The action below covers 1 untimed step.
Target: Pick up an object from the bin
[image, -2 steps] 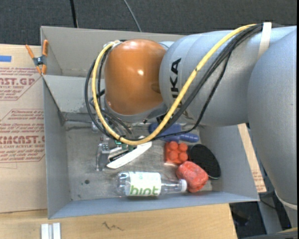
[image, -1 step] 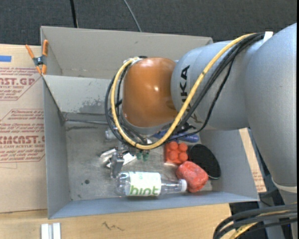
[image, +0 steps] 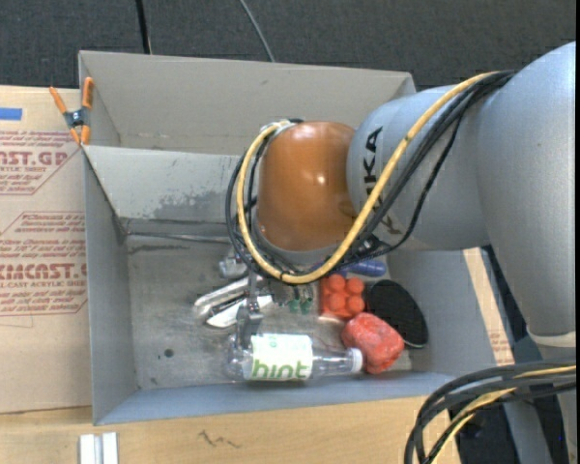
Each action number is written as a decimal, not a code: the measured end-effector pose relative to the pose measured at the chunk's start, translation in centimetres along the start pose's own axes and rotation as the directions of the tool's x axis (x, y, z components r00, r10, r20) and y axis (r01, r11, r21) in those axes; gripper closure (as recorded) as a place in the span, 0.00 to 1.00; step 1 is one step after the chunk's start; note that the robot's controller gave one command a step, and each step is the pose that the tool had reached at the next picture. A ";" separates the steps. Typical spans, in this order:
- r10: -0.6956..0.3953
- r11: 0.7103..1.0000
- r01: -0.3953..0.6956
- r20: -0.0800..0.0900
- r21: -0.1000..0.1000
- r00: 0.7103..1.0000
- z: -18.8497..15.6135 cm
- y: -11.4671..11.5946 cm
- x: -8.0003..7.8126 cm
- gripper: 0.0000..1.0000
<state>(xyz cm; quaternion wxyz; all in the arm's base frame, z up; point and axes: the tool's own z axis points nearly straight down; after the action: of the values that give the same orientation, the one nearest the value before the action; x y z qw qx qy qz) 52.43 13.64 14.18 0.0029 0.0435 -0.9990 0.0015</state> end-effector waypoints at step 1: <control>-0.029 1.000 0.029 0.009 -0.005 1.000 2.9 0.7 1.1 1.00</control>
Offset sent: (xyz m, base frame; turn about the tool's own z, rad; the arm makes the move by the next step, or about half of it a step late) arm 0.0000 0.0000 0.0000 0.0000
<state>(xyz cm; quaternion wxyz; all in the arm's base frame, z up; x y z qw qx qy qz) 51.21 14.21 11.26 -0.0013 0.0579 -0.9983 -0.0014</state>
